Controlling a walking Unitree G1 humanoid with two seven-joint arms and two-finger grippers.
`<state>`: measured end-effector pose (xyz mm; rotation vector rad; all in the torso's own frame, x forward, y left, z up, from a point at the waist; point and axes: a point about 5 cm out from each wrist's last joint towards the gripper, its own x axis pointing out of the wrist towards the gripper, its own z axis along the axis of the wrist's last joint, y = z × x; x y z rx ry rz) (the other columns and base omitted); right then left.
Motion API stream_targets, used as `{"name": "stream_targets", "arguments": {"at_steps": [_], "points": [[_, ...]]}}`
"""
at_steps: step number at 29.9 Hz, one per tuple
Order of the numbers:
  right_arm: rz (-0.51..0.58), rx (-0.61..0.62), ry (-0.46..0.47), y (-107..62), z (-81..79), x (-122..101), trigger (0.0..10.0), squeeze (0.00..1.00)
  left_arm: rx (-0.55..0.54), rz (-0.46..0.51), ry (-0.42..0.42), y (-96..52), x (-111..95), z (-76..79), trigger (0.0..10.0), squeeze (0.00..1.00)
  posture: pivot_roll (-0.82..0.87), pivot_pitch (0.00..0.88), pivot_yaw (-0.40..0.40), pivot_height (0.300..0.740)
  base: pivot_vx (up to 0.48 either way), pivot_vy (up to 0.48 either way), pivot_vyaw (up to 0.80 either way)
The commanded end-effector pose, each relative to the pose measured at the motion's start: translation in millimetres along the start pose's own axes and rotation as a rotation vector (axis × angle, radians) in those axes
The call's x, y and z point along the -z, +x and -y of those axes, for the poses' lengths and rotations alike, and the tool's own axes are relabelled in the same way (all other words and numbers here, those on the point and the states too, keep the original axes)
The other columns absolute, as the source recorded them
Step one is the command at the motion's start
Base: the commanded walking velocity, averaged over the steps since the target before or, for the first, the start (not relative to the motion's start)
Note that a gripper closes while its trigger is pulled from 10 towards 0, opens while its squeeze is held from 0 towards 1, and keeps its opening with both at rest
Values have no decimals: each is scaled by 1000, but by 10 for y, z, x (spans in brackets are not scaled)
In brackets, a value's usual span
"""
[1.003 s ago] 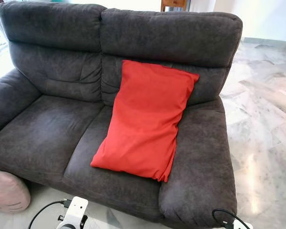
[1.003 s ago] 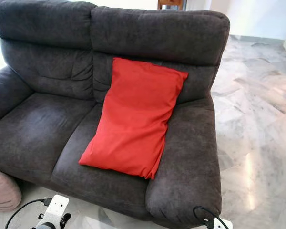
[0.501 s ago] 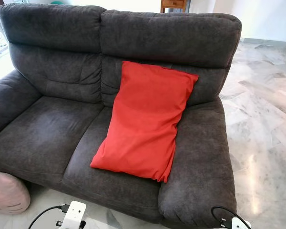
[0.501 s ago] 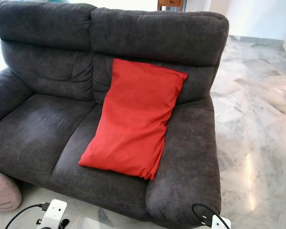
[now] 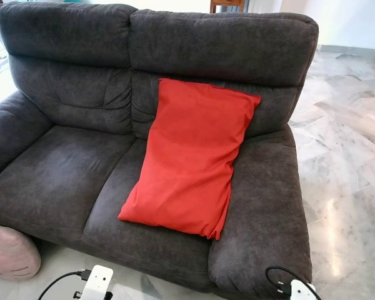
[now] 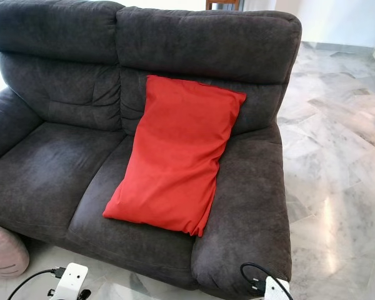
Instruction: Move the pillow to the sofa from floor
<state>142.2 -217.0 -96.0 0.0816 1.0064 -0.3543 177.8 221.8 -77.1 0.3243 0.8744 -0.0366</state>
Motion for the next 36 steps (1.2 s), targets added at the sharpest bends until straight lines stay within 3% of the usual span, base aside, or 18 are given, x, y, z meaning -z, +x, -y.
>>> {"name": "stream_targets", "arguments": {"at_steps": [1, 7, 10, 14, 23, 36], "points": [[-12, -7, 1, -6, -24, 36, 10000, 0, 11, -37, 16, -15, 75, -4, 10000, 0, 47, 112, 47, 740, 0, 0, 0], [-28, -1, 8, -13, 9, 79, 10000, 0, 14, -50, 23, -23, 109, -8, 10000, 0, 42, 105, 50, 740, 0, 0, 0], [-31, 5, -68, -13, 97, 88, 10000, 0, 12, -56, 18, -27, 124, -9, 10000, 0, 53, 106, 44, 740, 0, 0, 0], [-35, 23, -34, -14, 167, 93, 10000, 0, 11, -62, 18, -33, 144, -11, 10000, 0, 49, 101, 36, 740, 0, 0, 0], [-31, 10, -31, -10, 142, 77, 10000, 0, 10, -77, 16, -45, 187, -8, 10000, 0, 46, 86, 32, 740, 0, 0, 0], [-25, -27, -36, -6, 57, 56, 10000, 0, 16, -69, 8, -36, 159, 13, 10000, 0, 43, 76, 31, 740, -244, 0, 0]]}}
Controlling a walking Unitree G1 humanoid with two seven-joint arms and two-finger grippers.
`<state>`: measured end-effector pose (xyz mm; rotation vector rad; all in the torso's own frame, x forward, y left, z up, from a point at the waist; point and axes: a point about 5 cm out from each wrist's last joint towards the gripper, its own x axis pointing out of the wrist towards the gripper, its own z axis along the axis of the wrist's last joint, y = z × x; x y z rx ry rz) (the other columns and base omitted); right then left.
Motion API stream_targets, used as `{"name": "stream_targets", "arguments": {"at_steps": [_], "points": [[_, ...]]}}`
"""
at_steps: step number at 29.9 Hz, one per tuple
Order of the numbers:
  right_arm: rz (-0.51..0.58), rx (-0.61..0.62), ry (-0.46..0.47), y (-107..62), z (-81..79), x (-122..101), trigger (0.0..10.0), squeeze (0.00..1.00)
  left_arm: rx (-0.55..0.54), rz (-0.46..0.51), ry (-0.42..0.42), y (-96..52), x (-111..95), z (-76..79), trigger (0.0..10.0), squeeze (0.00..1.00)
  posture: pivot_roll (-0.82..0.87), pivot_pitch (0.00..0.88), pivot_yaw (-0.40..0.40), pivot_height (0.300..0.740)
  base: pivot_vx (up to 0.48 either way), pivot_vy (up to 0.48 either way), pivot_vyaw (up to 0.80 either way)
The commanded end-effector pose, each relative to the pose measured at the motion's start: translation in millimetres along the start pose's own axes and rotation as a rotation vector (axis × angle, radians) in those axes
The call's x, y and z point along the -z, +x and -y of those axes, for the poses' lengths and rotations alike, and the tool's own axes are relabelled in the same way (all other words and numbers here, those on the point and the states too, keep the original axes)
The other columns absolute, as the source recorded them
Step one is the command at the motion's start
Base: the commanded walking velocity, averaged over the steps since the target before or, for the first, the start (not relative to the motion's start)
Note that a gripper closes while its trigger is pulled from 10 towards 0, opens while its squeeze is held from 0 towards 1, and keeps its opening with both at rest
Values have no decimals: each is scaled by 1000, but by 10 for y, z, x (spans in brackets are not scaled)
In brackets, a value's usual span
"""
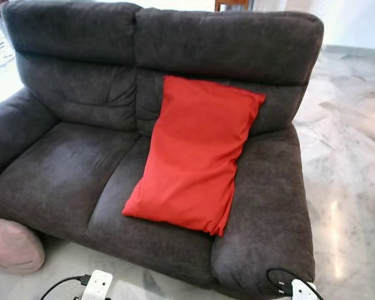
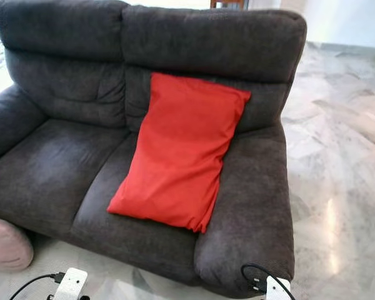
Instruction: Move the pillow to the sofa from floor
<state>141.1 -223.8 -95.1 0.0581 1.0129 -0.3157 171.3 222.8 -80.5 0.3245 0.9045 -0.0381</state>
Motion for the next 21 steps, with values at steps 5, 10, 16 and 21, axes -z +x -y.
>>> {"name": "stream_targets", "arguments": {"at_steps": [5, 10, 16, 21], "points": [[-17, -16, -4, -8, -35, 49, 10000, 0, 5, -36, -23, -8, 59, 9, 10000, 0, 46, 91, 30, 740, -244, 0, 0], [-11, -20, -1, -4, -55, 28, 10000, 0, 7, -33, -24, -2, 40, 21, 10000, 0, 48, 94, 29, 740, -241, 0, 0], [-4, -26, -19, 0, -65, 3, 10000, 0, 7, -46, -26, -4, 57, 31, 10000, 0, 48, 100, 28, 740, -244, 0, 0], [-3, -22, -72, 3, -20, -8, 10000, 0, -3, -48, -44, -4, 60, 17, 10000, 0, 50, 107, 29, 740, -97, 0, 0]]}}
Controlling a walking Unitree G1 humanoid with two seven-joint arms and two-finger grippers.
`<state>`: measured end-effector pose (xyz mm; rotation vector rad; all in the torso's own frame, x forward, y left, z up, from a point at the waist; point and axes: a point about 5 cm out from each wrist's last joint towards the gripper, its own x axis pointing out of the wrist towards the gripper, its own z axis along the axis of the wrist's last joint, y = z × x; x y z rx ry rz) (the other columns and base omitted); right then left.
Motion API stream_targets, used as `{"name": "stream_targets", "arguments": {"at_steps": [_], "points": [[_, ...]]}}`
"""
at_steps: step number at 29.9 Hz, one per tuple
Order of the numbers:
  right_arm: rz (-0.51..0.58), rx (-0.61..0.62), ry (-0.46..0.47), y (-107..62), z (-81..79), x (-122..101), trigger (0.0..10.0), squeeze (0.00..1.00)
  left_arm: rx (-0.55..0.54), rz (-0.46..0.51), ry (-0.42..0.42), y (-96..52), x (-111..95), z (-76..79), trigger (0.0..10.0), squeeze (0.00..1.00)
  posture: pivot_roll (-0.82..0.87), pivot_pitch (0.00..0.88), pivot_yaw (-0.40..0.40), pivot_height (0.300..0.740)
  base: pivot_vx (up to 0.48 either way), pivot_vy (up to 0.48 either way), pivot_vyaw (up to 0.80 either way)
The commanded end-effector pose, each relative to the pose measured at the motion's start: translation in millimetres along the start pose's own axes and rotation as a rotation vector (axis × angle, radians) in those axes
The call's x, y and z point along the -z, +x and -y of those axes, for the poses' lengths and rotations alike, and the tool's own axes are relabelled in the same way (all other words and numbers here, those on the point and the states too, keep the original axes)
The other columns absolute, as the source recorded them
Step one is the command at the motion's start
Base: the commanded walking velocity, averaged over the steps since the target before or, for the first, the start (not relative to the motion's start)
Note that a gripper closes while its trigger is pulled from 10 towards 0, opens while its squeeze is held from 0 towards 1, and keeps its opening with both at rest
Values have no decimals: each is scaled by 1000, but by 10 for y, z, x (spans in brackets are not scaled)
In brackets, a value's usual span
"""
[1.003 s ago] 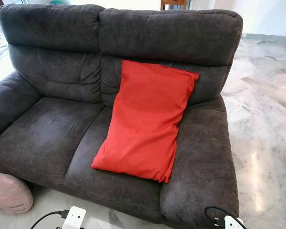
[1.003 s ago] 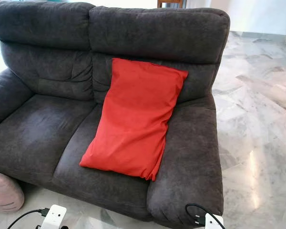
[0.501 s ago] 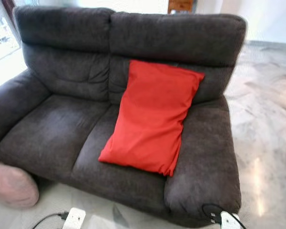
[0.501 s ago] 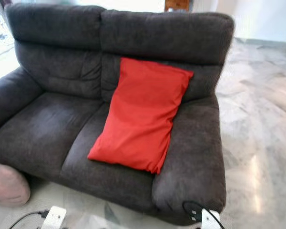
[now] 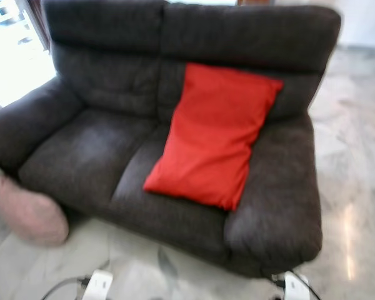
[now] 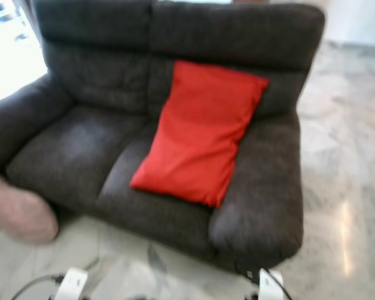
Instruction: Move the pillow to the sofa from floor
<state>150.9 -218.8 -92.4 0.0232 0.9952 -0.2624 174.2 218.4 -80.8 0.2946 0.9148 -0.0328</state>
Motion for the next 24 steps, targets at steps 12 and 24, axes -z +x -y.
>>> {"name": "stream_targets", "arguments": {"at_steps": [12, 24], "points": [[35, -44, -48, 26, -113, -154, 10000, 0, -26, 14, -201, 41, -149, -83, 10000, 0, 46, 118, 31, 740, 0, 0, 0], [-63, -99, -72, -11, -44, 88, 10000, 0, 19, -112, -337, 12, 58, -35, 10000, 0, 40, 131, 13, 740, 0, 0, 0]]}}
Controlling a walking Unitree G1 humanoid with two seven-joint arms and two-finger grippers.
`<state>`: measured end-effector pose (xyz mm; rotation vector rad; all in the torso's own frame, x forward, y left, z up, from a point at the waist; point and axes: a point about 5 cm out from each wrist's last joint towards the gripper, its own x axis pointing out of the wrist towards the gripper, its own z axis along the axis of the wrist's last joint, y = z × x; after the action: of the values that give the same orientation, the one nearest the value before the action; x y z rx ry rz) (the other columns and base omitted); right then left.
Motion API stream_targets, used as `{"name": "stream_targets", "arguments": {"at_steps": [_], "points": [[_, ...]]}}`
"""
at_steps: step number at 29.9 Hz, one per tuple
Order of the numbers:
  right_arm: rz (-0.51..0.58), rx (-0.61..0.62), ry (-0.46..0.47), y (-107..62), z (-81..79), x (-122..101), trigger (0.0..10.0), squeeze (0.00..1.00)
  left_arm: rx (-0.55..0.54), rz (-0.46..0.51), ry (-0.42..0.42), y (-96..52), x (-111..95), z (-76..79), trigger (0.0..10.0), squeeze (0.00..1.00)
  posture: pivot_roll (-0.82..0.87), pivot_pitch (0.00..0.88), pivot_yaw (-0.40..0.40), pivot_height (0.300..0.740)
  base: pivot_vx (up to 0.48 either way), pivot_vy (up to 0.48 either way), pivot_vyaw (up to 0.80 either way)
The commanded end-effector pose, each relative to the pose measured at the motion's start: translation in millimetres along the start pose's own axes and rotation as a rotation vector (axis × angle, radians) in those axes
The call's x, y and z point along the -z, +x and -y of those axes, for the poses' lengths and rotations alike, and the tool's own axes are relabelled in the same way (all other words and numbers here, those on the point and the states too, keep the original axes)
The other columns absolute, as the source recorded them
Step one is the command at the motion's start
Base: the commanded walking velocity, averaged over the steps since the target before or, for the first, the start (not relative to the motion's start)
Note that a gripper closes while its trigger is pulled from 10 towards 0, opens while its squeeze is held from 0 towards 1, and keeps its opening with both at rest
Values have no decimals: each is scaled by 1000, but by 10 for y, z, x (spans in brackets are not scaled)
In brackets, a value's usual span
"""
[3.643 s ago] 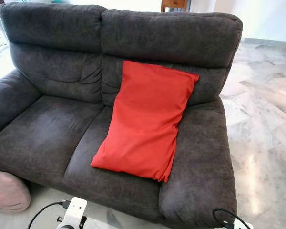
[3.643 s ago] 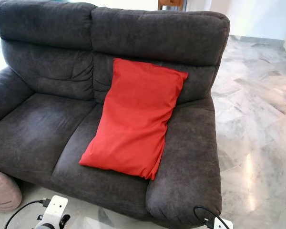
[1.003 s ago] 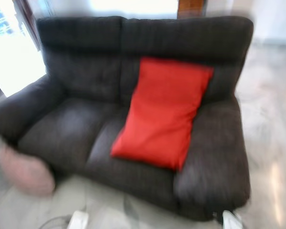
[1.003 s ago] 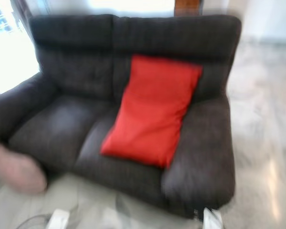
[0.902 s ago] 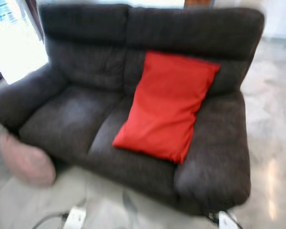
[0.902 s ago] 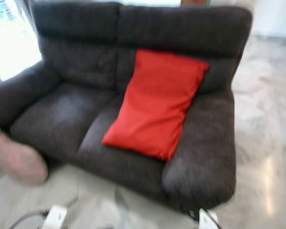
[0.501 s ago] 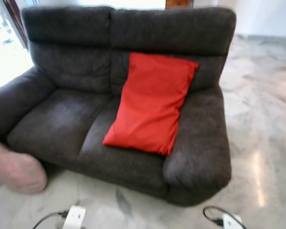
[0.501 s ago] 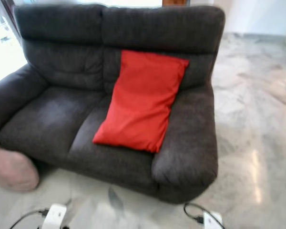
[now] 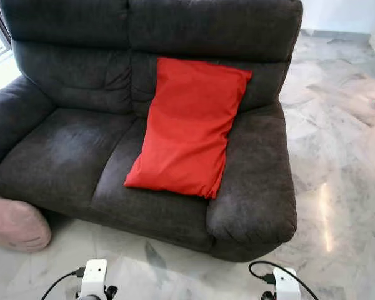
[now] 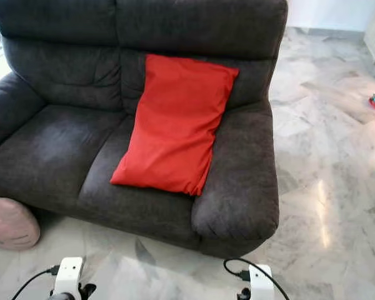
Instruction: Move the pillow to the sofa from floor
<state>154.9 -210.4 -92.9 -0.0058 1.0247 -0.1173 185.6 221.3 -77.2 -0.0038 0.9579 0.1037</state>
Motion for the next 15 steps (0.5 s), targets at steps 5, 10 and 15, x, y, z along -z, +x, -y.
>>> {"name": "stream_targets", "arguments": {"at_steps": [5, 10, 15], "points": [[-123, 4, 25, -103, 113, 434, 10000, 0, 12, -167, 12, -111, 508, -76, 10000, 0, 37, 142, 7, 740, 0, 0, 0], [-140, -12, 32, -121, 89, 506, 10000, 0, 12, -199, 52, -150, 622, -113, 10000, 0, 31, 139, 9, 740, 0, 0, 0], [-158, -12, 54, -130, 85, 542, 10000, 0, -2, -202, 47, -168, 655, -154, 10000, 0, 20, 135, 12, 740, 0, 0, 0]]}}
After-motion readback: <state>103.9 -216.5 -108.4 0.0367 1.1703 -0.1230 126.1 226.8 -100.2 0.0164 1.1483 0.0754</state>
